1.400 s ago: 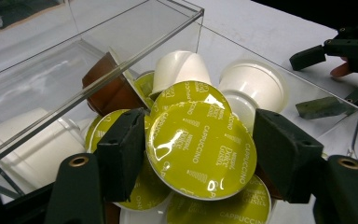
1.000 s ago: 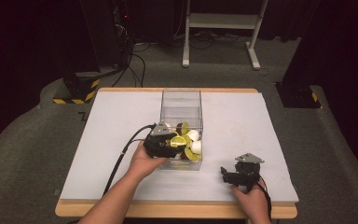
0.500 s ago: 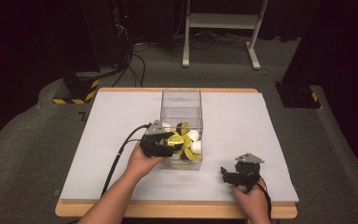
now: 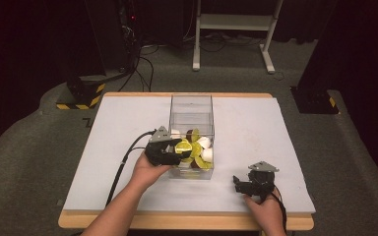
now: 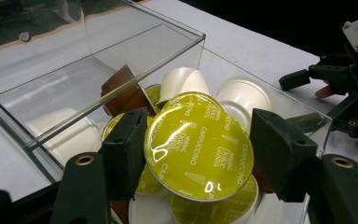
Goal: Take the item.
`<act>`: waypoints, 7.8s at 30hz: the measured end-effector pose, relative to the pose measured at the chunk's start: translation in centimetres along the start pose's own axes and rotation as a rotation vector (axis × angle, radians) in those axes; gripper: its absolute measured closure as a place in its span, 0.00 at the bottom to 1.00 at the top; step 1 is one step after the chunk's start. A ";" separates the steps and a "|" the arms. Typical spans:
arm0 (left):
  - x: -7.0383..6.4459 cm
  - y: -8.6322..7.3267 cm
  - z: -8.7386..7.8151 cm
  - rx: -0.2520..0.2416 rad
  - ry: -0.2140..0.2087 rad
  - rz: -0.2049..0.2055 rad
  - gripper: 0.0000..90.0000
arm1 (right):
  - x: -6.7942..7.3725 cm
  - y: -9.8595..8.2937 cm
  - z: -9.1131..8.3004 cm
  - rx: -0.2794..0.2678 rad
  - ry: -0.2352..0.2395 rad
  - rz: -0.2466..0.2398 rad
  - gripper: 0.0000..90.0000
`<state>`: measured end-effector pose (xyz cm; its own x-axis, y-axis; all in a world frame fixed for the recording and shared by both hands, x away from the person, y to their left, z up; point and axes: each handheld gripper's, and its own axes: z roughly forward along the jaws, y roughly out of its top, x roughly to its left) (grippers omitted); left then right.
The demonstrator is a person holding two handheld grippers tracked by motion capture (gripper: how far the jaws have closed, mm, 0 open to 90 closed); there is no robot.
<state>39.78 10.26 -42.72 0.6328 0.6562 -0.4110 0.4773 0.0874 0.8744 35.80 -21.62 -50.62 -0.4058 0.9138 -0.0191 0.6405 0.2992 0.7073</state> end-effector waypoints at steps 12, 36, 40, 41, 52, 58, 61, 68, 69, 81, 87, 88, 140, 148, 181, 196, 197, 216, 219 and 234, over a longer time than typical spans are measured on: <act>0.1 0.1 -0.9 -0.016 -0.013 -0.008 0.42 | 0.0 0.0 0.0 0.000 0.000 0.000 0.09; -0.1 0.9 -2.8 -0.065 -0.011 -0.009 0.43 | 0.0 0.0 0.0 0.000 0.000 0.000 0.09; -0.2 1.1 -3.1 -0.076 -0.014 -0.019 0.43 | 0.0 0.0 0.0 0.000 -0.001 -0.001 0.09; -0.2 1.2 -3.4 -0.078 -0.014 -0.016 0.43 | 0.0 0.0 0.0 0.000 -0.001 -0.001 0.09; 0.3 1.5 -4.6 -0.084 0.006 -0.019 0.43 | 0.0 0.0 0.0 0.000 -0.001 0.000 0.09; 0.9 1.4 -5.4 -0.085 0.021 -0.020 0.43 | 0.0 0.0 0.0 0.000 -0.001 -0.001 0.09; 1.5 1.4 -6.1 -0.095 0.032 -0.030 0.43 | 0.0 0.0 0.0 0.000 -0.001 -0.001 0.09; 2.3 1.2 -7.1 -0.106 0.057 -0.034 0.43 | 0.0 0.0 0.0 0.000 -0.001 -0.001 0.09; 2.5 1.2 -7.3 -0.107 0.061 -0.035 0.43 | 0.0 0.0 0.0 0.000 0.000 0.000 0.09; 4.4 0.0 -8.4 -0.106 0.105 -0.054 0.43 | 0.0 0.0 0.0 0.001 0.000 0.000 0.09; 5.5 -0.3 -8.7 -0.100 0.134 -0.046 0.43 | 0.0 0.0 0.0 0.000 0.000 0.000 0.09; 5.5 -0.3 -8.7 -0.100 0.134 -0.046 0.43 | 0.0 0.0 0.0 0.000 0.000 0.000 0.09; 13.2 -1.5 -5.0 -0.068 0.326 -0.057 0.43 | 0.0 0.0 0.0 0.000 0.000 0.000 0.09; 13.8 -1.9 -4.0 -0.078 0.349 -0.067 0.43 | 0.0 0.0 0.0 0.000 0.000 0.000 0.09; 14.1 -2.1 -3.4 -0.063 0.386 -0.117 0.26 | 0.0 0.0 0.0 0.000 0.000 0.000 0.09; 13.0 -1.5 -4.6 -0.047 0.371 -0.102 0.21 | 0.0 0.0 0.0 0.000 0.000 0.000 0.09; 12.9 -1.5 -4.8 -0.040 0.371 -0.098 0.21 | 0.0 0.0 0.0 0.001 0.000 0.000 0.09; 12.1 -2.1 -6.1 -0.041 0.363 -0.109 0.22 | 0.0 0.0 0.0 0.001 0.001 0.000 0.09; 12.1 -2.4 -6.5 -0.025 0.361 -0.098 0.22 | 0.0 0.0 0.0 0.001 0.000 0.000 0.09; 11.7 -4.5 -8.5 -0.071 0.367 -0.165 0.22 | 0.0 0.0 0.0 0.000 0.000 0.000 0.09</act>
<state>39.79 23.91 -49.26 0.2853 0.8516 -0.4397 0.5028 0.2576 0.8251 35.80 -21.62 -50.62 -0.4058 0.9138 -0.0189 0.6408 0.2992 0.7070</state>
